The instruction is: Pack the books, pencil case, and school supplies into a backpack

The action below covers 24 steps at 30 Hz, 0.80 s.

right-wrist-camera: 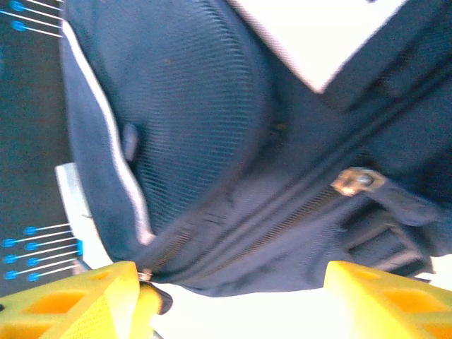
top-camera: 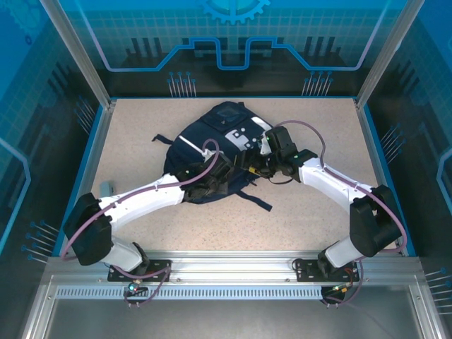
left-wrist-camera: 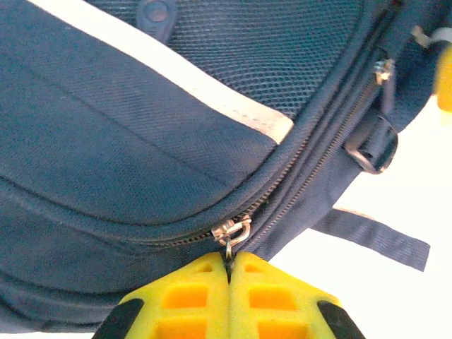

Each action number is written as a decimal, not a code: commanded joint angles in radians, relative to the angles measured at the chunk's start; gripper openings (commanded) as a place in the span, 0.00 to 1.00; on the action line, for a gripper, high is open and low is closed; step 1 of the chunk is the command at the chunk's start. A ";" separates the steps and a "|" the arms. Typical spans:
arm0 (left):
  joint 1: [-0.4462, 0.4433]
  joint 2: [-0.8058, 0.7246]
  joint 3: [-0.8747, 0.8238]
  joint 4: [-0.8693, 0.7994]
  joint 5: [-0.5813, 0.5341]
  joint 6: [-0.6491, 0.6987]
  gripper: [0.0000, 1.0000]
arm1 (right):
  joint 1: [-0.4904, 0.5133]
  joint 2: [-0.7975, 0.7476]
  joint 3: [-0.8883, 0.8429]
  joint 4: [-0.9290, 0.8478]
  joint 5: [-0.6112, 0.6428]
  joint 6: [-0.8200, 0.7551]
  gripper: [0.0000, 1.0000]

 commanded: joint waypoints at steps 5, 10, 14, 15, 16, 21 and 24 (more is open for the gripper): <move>-0.008 0.002 -0.010 0.187 0.221 0.113 0.00 | -0.007 0.058 0.000 0.132 -0.129 0.167 0.67; -0.007 0.006 -0.005 0.191 0.210 0.119 0.00 | -0.010 0.080 -0.014 0.081 -0.080 0.192 0.59; -0.007 0.005 -0.016 0.172 0.191 0.118 0.00 | -0.015 0.113 -0.008 0.058 -0.067 0.194 0.43; -0.008 0.003 -0.017 0.156 0.180 0.118 0.00 | -0.016 0.120 -0.004 0.056 -0.065 0.194 0.37; -0.007 0.000 -0.021 0.140 0.165 0.117 0.00 | -0.016 0.127 0.002 0.051 -0.056 0.188 0.31; -0.006 -0.025 -0.048 0.056 0.075 0.127 0.00 | -0.029 0.137 0.036 -0.028 0.033 0.130 0.16; -0.003 -0.044 -0.066 -0.001 0.009 0.154 0.00 | -0.045 0.127 0.045 -0.064 0.072 0.093 0.15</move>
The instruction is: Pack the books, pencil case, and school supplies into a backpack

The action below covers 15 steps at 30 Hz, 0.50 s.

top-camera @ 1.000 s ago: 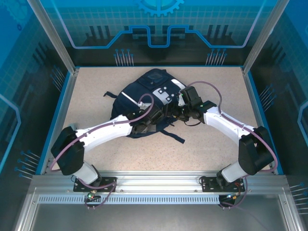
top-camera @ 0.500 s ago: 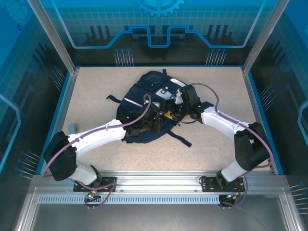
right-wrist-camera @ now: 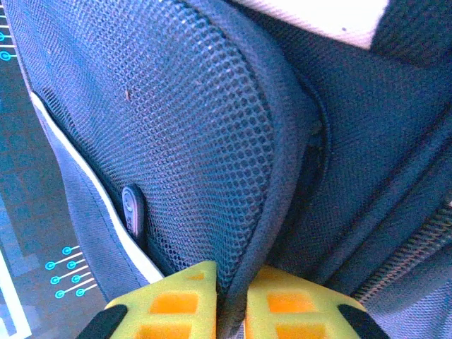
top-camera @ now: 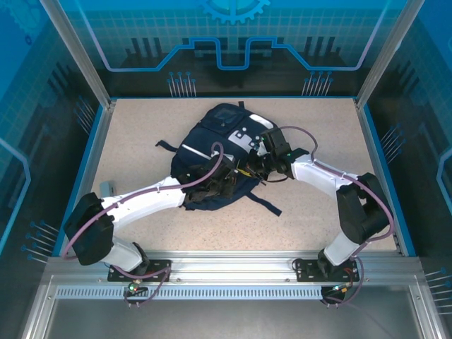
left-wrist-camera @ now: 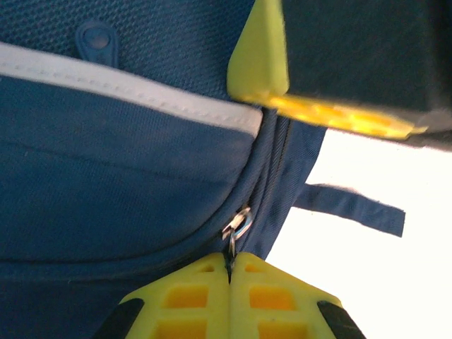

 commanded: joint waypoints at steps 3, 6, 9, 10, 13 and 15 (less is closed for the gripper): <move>0.032 -0.060 -0.016 -0.181 -0.181 0.063 0.00 | -0.046 0.006 0.049 -0.125 0.129 -0.123 0.14; 0.073 -0.070 -0.010 -0.198 -0.182 0.087 0.00 | -0.061 0.019 0.091 -0.182 0.129 -0.181 0.13; 0.094 -0.077 -0.012 -0.182 -0.171 0.109 0.00 | -0.074 0.024 0.110 -0.207 0.126 -0.213 0.13; 0.097 -0.079 -0.011 -0.180 -0.166 0.112 0.00 | -0.078 0.024 0.115 -0.214 0.124 -0.220 0.14; 0.098 -0.087 -0.010 -0.149 -0.074 0.121 0.00 | -0.078 0.024 0.121 -0.205 0.097 -0.227 0.14; 0.089 -0.106 -0.016 -0.103 0.004 0.111 0.00 | -0.076 0.027 0.121 -0.181 0.055 -0.228 0.14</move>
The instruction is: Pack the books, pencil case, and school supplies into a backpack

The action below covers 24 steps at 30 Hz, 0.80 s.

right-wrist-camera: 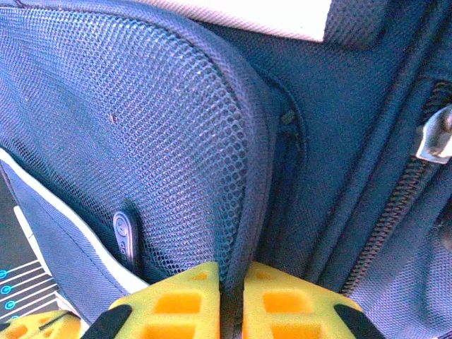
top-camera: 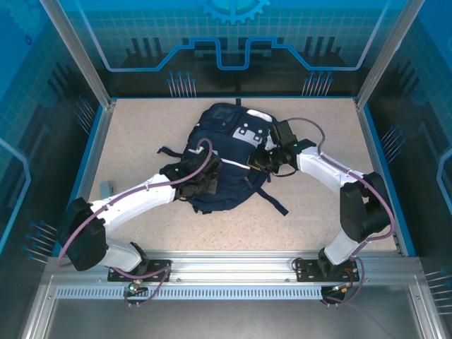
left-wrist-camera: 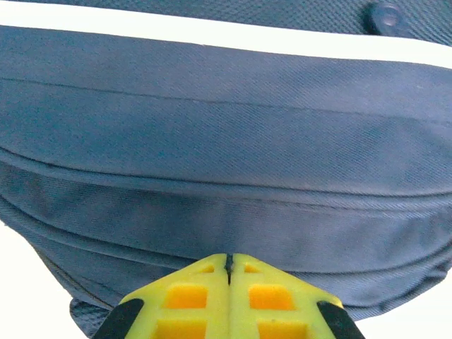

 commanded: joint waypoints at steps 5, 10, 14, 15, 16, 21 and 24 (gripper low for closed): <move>-0.041 -0.086 -0.020 0.109 0.165 -0.065 0.31 | 0.017 0.017 0.029 0.080 -0.156 -0.045 0.13; -0.050 -0.115 -0.082 0.163 0.152 -0.213 0.48 | 0.072 0.022 0.038 0.166 -0.249 -0.042 0.12; -0.071 -0.130 -0.101 0.105 0.062 -0.342 0.53 | 0.107 0.051 0.048 0.227 -0.286 -0.015 0.12; -0.074 -0.139 -0.110 0.102 0.055 -0.362 0.54 | 0.115 0.063 0.052 0.244 -0.299 -0.007 0.12; -0.077 -0.150 -0.122 0.105 0.049 -0.381 0.55 | 0.124 0.075 0.059 0.256 -0.309 0.001 0.11; -0.083 -0.162 -0.140 0.088 0.031 -0.404 0.55 | 0.152 0.118 0.087 0.293 -0.331 0.027 0.11; -0.084 -0.139 -0.124 0.037 0.003 -0.421 0.51 | 0.163 0.127 0.099 0.301 -0.331 0.032 0.10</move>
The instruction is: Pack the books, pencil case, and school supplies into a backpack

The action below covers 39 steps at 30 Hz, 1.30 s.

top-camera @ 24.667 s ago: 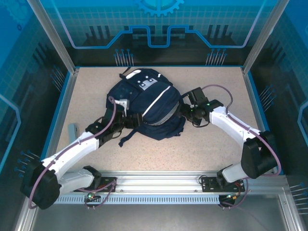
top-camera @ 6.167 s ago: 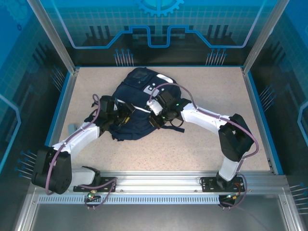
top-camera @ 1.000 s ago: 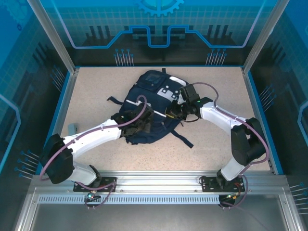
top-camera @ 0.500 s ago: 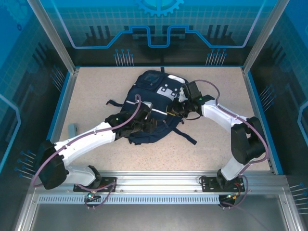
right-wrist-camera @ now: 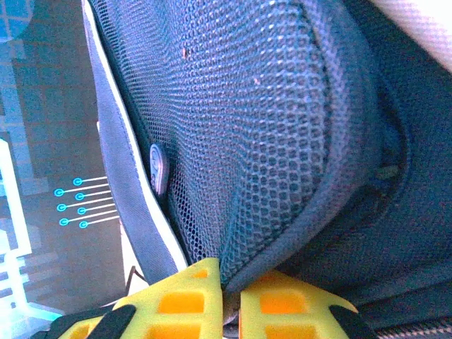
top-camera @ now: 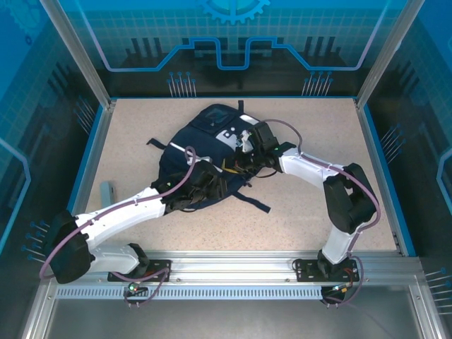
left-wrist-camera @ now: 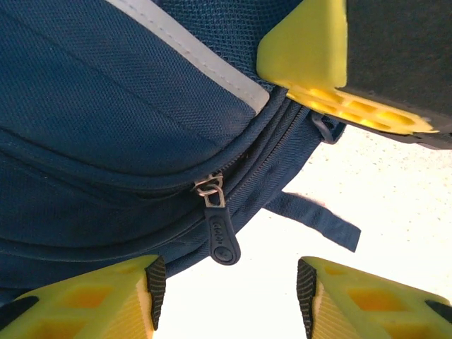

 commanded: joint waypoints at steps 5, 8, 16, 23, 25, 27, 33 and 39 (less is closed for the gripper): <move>-0.009 0.052 0.057 -0.136 -0.070 -0.054 0.46 | 0.041 0.006 0.059 0.094 -0.093 -0.005 0.10; -0.009 0.085 0.089 -0.174 -0.086 -0.056 0.46 | 0.046 0.008 0.060 0.110 -0.106 -0.004 0.10; -0.010 0.108 0.130 -0.194 -0.137 -0.046 0.49 | 0.057 0.002 0.053 0.162 -0.150 0.002 0.10; -0.010 0.121 0.158 -0.234 -0.167 -0.040 0.24 | 0.057 -0.002 0.049 0.146 -0.134 -0.005 0.10; -0.010 0.118 0.158 -0.240 -0.168 -0.043 0.19 | 0.057 0.000 0.049 0.143 -0.129 -0.006 0.10; -0.010 0.114 0.153 -0.241 -0.167 -0.043 0.16 | 0.057 0.001 0.047 0.139 -0.124 -0.009 0.10; -0.010 0.096 0.146 -0.238 -0.170 -0.032 0.07 | 0.057 -0.001 0.051 0.118 -0.108 -0.019 0.10; -0.010 0.066 0.124 -0.240 -0.167 0.033 0.00 | 0.038 -0.030 0.047 0.026 -0.013 -0.062 0.09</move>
